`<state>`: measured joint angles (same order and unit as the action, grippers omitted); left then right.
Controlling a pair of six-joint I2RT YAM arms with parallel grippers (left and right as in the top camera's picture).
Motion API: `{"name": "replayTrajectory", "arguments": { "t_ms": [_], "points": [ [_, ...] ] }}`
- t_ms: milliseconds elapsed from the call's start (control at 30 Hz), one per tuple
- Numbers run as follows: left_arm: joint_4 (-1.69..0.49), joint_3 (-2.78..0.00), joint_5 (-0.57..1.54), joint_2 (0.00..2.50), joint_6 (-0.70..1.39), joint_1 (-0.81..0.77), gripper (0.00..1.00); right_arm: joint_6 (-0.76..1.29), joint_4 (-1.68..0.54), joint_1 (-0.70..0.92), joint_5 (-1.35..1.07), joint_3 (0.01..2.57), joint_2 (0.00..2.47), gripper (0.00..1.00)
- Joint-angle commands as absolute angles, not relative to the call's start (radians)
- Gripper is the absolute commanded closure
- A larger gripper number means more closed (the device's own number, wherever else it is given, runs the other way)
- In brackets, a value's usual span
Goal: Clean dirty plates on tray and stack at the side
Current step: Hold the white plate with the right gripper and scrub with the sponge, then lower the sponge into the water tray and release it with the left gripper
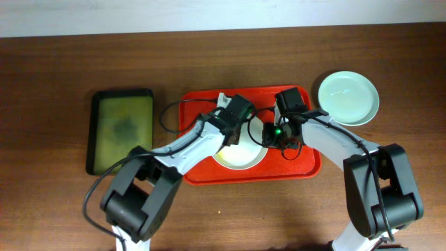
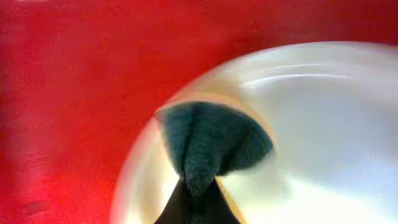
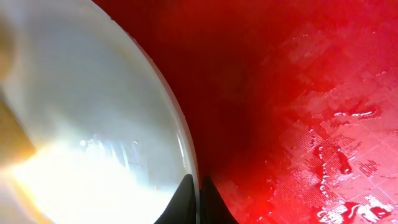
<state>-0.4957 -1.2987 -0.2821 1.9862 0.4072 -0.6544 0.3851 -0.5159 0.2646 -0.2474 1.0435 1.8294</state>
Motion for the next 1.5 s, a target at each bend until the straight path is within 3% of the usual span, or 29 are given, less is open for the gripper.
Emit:
{"name": "replayTrajectory", "arguments": {
  "t_ms": [0, 67, 233, 367, 500, 600, 767, 933, 1167, 1300, 1467],
  "points": [
    [-0.434, -1.295, 0.257, 1.921, 0.399, -0.647, 1.0, 0.375, -0.525, 0.262, -0.198, 1.039, 1.822, 0.96],
    [-0.465, -1.295, 0.265, 1.922, 0.398, -0.647, 1.0, 0.374, -0.528, 0.262, -0.197, 1.038, 1.822, 0.96],
    [-0.624, -1.284, -0.075, 1.922, 0.365, -0.647, 1.0, 0.374, -0.528, 0.262, -0.197, 1.037, 1.822, 0.96],
    [-0.62, -1.234, -0.33, 1.923, 0.364, -0.645, 1.0, 0.374, -0.528, 0.262, -0.198, 1.037, 1.822, 0.96],
    [-0.592, -1.211, -0.408, 1.923, 0.365, -0.627, 1.0, 0.374, -0.529, 0.262, -0.198, 1.037, 1.822, 0.96],
    [-0.565, -1.213, -0.334, 1.922, 0.366, -0.622, 1.0, 0.375, -0.528, 0.262, -0.198, 1.037, 1.822, 0.96],
    [-0.441, -1.212, 0.252, 1.923, 0.386, -0.625, 1.0, 0.374, -0.524, 0.262, -0.197, 1.037, 1.822, 0.96],
    [-0.427, -1.208, 0.294, 1.927, 0.41, -0.666, 1.0, 0.374, -0.524, 0.262, -0.197, 1.037, 1.822, 0.96],
    [-0.503, -1.173, -0.109, 1.956, 0.41, -0.678, 1.0, 0.374, -0.524, 0.262, -0.197, 1.037, 1.822, 0.96],
    [-0.538, -1.173, -0.488, 1.956, 0.41, -0.64, 1.0, 0.374, -0.524, 0.262, -0.197, 1.037, 1.822, 0.96],
    [-0.503, -1.176, -0.662, 1.956, 0.41, -0.583, 1.0, 0.374, -0.524, 0.262, -0.197, 1.037, 1.822, 0.96]
  ]
}}
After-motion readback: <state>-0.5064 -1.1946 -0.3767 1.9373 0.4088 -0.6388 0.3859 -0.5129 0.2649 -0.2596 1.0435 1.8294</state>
